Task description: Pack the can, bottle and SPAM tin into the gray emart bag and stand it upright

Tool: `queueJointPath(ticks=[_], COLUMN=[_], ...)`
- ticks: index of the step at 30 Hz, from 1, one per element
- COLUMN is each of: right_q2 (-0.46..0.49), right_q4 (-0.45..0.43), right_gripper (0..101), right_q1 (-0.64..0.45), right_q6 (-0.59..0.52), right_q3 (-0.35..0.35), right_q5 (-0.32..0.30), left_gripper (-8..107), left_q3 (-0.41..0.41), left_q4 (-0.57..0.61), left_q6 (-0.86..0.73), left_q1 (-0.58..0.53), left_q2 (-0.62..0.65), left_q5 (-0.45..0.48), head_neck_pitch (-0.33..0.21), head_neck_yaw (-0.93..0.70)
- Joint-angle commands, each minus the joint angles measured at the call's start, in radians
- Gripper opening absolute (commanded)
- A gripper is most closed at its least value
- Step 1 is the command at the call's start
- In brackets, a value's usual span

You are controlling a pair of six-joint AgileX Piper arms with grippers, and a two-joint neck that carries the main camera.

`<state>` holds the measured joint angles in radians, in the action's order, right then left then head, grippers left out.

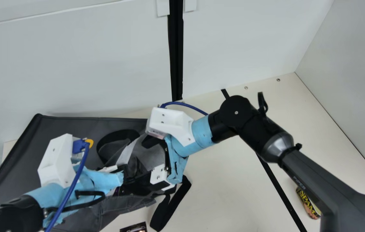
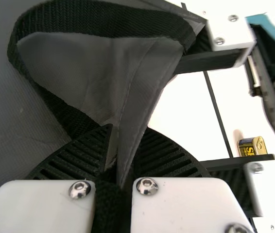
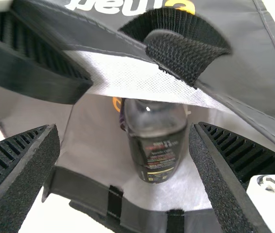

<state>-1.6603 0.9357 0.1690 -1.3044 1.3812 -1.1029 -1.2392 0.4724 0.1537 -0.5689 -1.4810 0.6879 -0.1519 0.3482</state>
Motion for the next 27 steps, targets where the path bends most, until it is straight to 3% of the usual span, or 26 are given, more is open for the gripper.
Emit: queueJointPath(ticks=[1,12,27], right_q2=[0.01,0.076,0.139], right_q4=[-0.006,-0.023,-0.024], right_gripper=[95,95,95], right_q1=[-0.011,-0.114,-0.213], right_q6=[0.007,0.011,-0.026], right_q3=[0.0,0.009,-0.032], right_q5=[-0.018,-0.117,-0.117], left_gripper=[-8,-8,-8], left_q3=[0.0,0.0,0.0], left_q4=[0.0,0.0,0.0], left_q6=[0.0,0.0,0.0], left_q1=[0.0,0.0,0.0], left_q2=[0.0,0.0,0.0], left_q5=[0.0,0.0,0.0], head_neck_pitch=[-0.023,-0.023,-0.023], head_neck_yaw=[0.001,0.001,0.001])
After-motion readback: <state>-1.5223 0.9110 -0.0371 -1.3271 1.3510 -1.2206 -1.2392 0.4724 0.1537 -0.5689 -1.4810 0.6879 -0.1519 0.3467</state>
